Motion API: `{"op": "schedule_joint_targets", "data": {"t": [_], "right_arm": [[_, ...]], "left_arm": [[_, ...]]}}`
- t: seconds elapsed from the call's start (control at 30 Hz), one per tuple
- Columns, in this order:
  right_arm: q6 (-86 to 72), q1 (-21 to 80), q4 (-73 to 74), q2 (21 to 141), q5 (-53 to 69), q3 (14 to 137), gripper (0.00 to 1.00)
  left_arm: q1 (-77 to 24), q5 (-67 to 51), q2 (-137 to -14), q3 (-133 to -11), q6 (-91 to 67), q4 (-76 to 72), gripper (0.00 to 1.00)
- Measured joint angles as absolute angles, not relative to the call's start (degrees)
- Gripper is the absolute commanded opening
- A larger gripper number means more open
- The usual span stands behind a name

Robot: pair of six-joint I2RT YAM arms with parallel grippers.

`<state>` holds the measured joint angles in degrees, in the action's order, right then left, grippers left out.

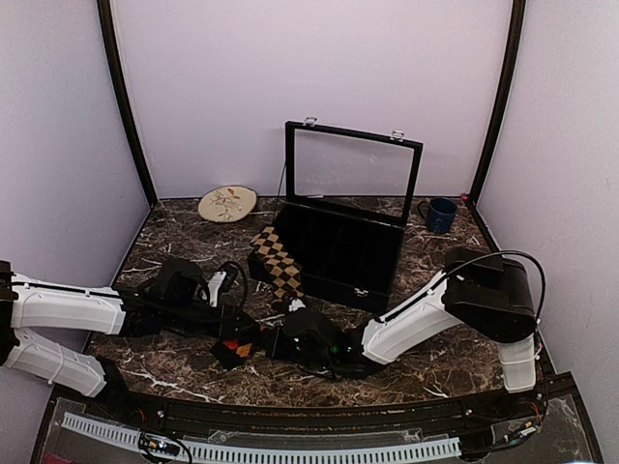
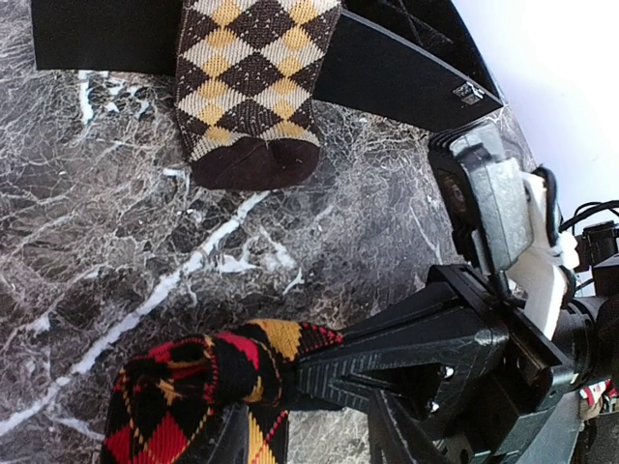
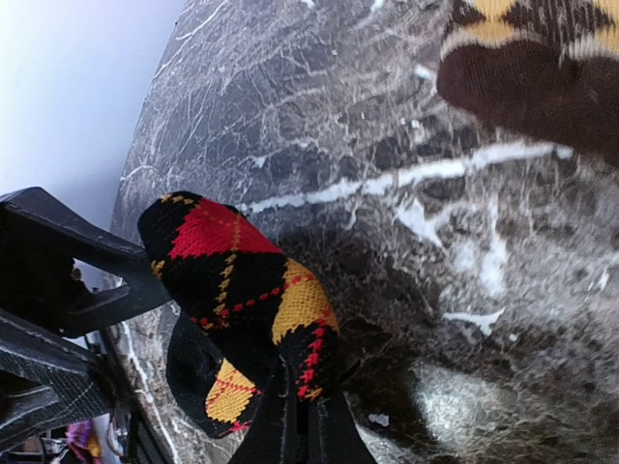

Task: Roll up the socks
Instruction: Roll the sock at the center of the board.

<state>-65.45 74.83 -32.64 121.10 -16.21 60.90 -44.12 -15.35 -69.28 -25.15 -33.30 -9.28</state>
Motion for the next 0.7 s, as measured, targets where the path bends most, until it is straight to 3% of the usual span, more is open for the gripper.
{"op": "schedule_joint_targets", "data": {"t": [0.23,0.43,0.7], "right_arm": [[-56.88,75.02,-24.99,119.02,-19.77,64.25,0.00],[-50.09,76.25,-19.51,118.63,-23.73,67.75,0.00],[-43.31,80.03,-13.23,118.50,-30.15,70.48,0.00]], "left_arm": [[-43.70,-15.86,-68.47,-29.69,-33.52,0.27,0.39],[-43.31,-16.58,-68.25,-33.85,-33.93,7.79,0.27],[-41.10,-18.17,-69.08,-39.66,-34.83,16.84,0.22]]}}
